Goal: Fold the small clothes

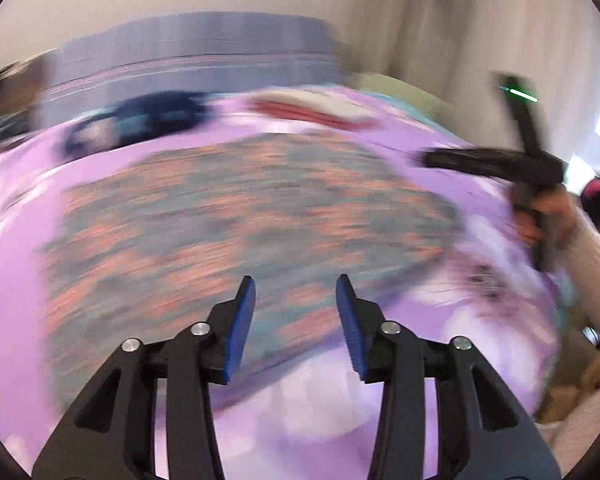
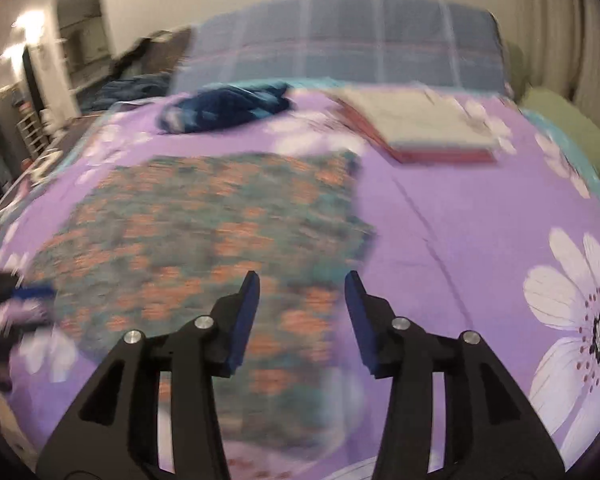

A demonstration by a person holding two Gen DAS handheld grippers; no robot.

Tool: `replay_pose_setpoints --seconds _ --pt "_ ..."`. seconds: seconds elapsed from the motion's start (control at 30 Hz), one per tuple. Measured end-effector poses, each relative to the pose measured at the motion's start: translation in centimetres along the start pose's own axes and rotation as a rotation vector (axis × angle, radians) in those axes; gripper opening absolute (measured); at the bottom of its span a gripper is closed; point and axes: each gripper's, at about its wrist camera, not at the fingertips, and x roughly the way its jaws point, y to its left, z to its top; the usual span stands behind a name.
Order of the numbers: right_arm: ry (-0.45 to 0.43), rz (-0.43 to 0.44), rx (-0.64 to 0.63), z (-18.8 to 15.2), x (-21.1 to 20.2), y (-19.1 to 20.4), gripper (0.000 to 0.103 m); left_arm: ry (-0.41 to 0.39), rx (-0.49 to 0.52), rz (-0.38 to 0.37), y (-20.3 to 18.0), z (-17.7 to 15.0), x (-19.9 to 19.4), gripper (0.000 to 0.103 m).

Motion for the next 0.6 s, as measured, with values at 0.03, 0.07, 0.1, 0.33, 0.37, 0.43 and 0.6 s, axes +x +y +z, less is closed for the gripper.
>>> replay_pose_setpoints --seconds 0.03,0.07,0.1,0.33,0.37,0.43,0.6 --pt "-0.029 -0.003 -0.026 0.0 -0.6 1.4 0.05 -0.012 -0.053 0.055 2.3 -0.9 -1.4 0.044" --pt "-0.054 -0.001 -0.048 -0.2 -1.1 2.7 0.055 -0.019 -0.09 0.089 3.6 -1.4 -2.4 0.044" --pt "-0.074 0.044 -0.07 -0.4 -1.5 4.5 0.057 -0.024 -0.13 0.129 5.3 -1.7 -3.2 0.044" --pt "-0.135 0.14 -0.413 -2.4 -0.9 18.9 0.055 -0.091 -0.292 0.273 11.7 -4.4 -7.9 0.048" --pt "-0.14 0.146 -0.479 -2.9 -0.7 21.1 0.055 -0.098 -0.304 0.278 12.2 -4.6 -8.2 0.049" --pt "-0.14 0.175 -0.627 -4.2 0.2 25.5 0.054 -0.111 -0.332 0.273 13.0 -5.5 -8.7 0.05" --pt "-0.13 0.206 -0.805 -6.2 2.3 31.7 0.054 -0.118 -0.361 0.264 14.8 -7.2 -9.3 0.05"
